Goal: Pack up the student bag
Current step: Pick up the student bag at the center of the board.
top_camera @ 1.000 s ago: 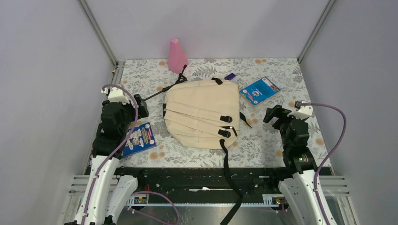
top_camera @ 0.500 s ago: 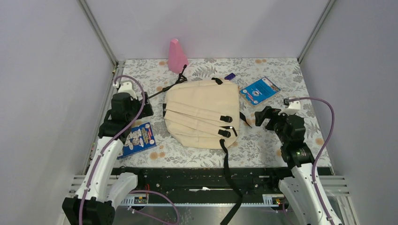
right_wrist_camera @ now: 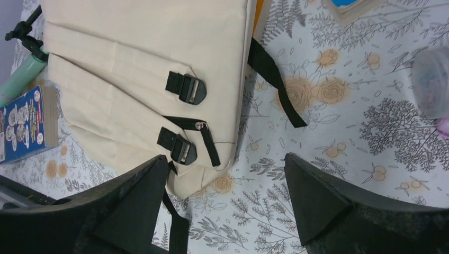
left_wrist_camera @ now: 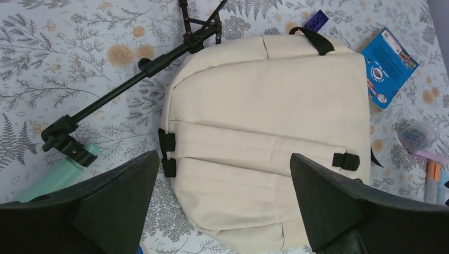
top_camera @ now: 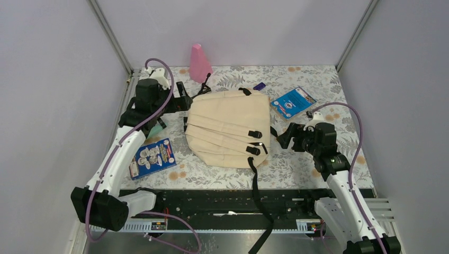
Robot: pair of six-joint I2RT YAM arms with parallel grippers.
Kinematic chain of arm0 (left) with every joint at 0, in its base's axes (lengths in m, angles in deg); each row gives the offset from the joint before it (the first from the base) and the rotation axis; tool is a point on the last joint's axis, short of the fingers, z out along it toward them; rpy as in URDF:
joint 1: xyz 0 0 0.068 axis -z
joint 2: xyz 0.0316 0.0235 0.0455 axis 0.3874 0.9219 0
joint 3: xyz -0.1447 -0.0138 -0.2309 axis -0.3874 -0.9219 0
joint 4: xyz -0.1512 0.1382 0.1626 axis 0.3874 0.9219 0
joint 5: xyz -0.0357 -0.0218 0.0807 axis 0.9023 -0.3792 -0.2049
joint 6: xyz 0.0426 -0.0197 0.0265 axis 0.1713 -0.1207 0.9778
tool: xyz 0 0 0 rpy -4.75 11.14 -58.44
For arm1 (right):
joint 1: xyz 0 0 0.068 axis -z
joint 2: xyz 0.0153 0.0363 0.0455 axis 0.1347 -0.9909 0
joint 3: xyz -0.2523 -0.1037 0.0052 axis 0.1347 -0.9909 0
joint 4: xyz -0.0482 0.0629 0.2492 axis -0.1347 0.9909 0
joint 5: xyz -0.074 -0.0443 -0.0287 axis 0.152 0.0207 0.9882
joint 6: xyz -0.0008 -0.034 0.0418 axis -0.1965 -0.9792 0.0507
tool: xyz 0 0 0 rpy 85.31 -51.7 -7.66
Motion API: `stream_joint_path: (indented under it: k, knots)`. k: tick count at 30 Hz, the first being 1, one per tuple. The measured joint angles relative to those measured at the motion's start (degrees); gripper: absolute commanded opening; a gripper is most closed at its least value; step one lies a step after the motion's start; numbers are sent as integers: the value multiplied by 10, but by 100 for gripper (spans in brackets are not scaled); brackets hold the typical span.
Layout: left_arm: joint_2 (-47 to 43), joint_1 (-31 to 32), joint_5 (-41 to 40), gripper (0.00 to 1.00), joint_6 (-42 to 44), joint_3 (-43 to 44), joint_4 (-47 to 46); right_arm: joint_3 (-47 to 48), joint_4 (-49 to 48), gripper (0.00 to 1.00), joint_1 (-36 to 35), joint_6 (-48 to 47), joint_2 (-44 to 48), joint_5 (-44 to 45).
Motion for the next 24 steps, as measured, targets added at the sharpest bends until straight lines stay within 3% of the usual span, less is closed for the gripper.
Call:
stream_joint_path:
  k: [6, 14, 24]
  knots:
    - [42, -7, 30, 99, -20, -36, -14, 1, 17, 87, 0, 3, -9, -11]
    - [56, -82, 116, 99, -54, -151, -8, 1, 14, 87, 0, 23, -35, -28]
    - [64, -54, 133, 99, -82, -179, -23, -2, -9, 85, 0, 58, -47, -57]
